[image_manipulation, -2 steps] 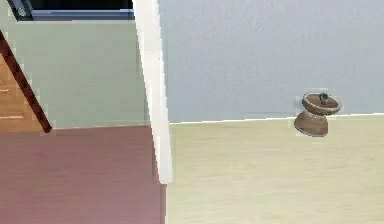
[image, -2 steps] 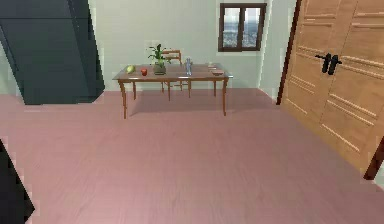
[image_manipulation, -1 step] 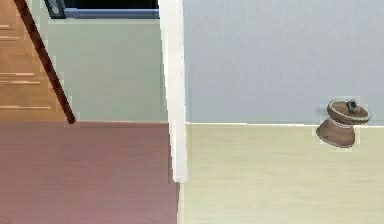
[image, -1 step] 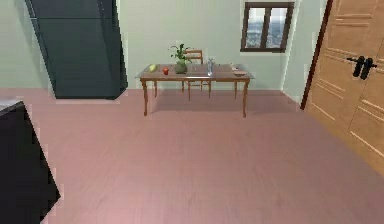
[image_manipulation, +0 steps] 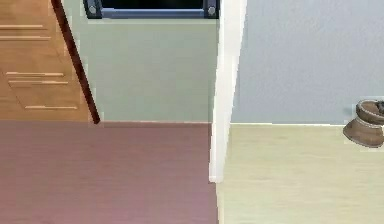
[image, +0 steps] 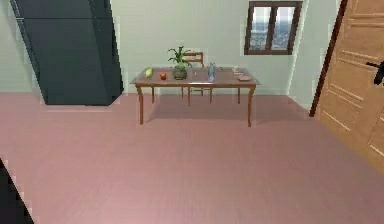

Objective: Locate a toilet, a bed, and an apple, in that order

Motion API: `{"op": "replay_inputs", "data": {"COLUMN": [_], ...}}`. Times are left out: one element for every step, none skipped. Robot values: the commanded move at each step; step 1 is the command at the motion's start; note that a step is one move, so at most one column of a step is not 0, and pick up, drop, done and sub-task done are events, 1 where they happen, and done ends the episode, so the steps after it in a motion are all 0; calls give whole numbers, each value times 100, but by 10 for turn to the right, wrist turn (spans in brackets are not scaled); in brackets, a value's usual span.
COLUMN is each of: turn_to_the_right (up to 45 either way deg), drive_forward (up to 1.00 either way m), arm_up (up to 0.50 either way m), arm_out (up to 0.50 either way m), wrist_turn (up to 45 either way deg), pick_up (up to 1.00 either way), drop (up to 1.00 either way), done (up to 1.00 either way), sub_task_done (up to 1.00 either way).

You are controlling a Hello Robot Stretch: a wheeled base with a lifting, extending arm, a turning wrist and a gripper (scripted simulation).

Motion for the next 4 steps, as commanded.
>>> {"op": "replay_inputs", "data": {"turn_to_the_right": [-300, 0, 0, -120], "drive_forward": [0, 100, 35, 0], "arm_up": [0, 0, 0, 0], "arm_out": [0, 0, 0, 0], "wrist_turn": [0, 0, 0, 0], "pick_up": [0, 0, 0, 0], "drop": [0, 0, 0, 0], "done": [0, 0, 0, 0], "sub_task_done": [0, 0, 0, 0]}}
